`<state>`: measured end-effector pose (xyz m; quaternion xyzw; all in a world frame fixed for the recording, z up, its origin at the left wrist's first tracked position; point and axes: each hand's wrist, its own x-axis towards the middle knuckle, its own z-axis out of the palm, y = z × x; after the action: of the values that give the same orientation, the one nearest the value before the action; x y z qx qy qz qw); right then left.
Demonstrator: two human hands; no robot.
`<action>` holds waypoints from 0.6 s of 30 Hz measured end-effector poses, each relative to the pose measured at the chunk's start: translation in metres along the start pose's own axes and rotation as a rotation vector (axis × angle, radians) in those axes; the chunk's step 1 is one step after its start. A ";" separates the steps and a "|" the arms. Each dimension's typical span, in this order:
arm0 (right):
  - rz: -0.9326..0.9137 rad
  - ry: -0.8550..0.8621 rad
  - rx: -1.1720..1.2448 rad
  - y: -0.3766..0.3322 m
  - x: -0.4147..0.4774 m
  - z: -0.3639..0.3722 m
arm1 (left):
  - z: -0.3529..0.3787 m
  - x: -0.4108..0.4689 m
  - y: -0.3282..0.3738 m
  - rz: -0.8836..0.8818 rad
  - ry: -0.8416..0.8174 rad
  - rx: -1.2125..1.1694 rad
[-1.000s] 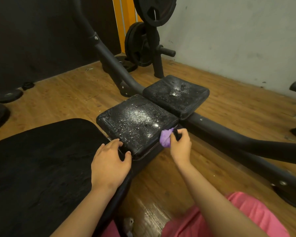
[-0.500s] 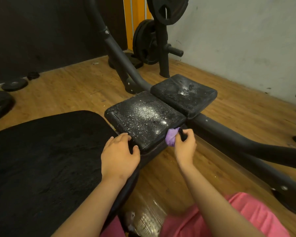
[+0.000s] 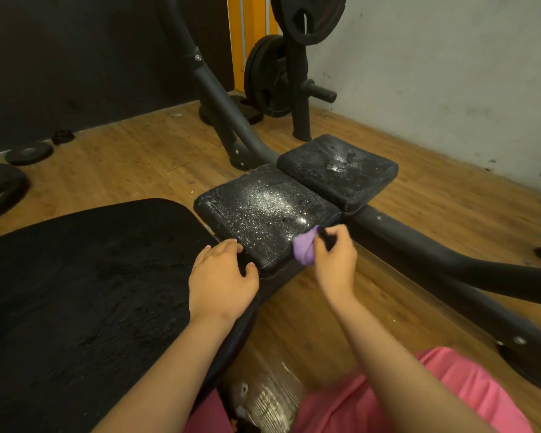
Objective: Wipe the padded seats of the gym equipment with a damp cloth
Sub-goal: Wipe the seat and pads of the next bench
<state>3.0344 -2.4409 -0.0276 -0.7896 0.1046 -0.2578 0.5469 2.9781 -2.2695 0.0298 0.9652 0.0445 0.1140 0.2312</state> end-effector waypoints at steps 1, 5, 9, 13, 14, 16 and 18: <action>0.009 0.003 -0.033 0.001 0.015 -0.002 | 0.000 0.000 0.000 0.003 0.002 0.002; 0.041 -0.011 -0.194 0.009 0.070 -0.013 | 0.001 0.001 -0.002 0.010 0.008 -0.003; 0.093 -0.128 -0.279 0.004 0.109 -0.024 | 0.006 0.002 -0.007 0.033 -0.008 -0.003; 0.021 -0.220 -0.333 -0.008 0.135 -0.031 | 0.004 0.018 -0.019 0.072 -0.051 -0.066; -0.001 -0.213 -0.312 -0.015 0.141 -0.030 | 0.000 0.027 -0.024 0.084 -0.036 -0.068; -0.050 -0.199 -0.252 -0.036 0.152 -0.024 | -0.010 0.049 -0.036 0.093 0.021 -0.016; -0.110 -0.220 -0.180 -0.059 0.162 -0.007 | -0.018 0.073 -0.052 0.072 0.044 0.070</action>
<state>3.1603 -2.4968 0.0754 -0.8636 0.0232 -0.1890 0.4668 3.0429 -2.2052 0.0360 0.9709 0.0187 0.1418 0.1921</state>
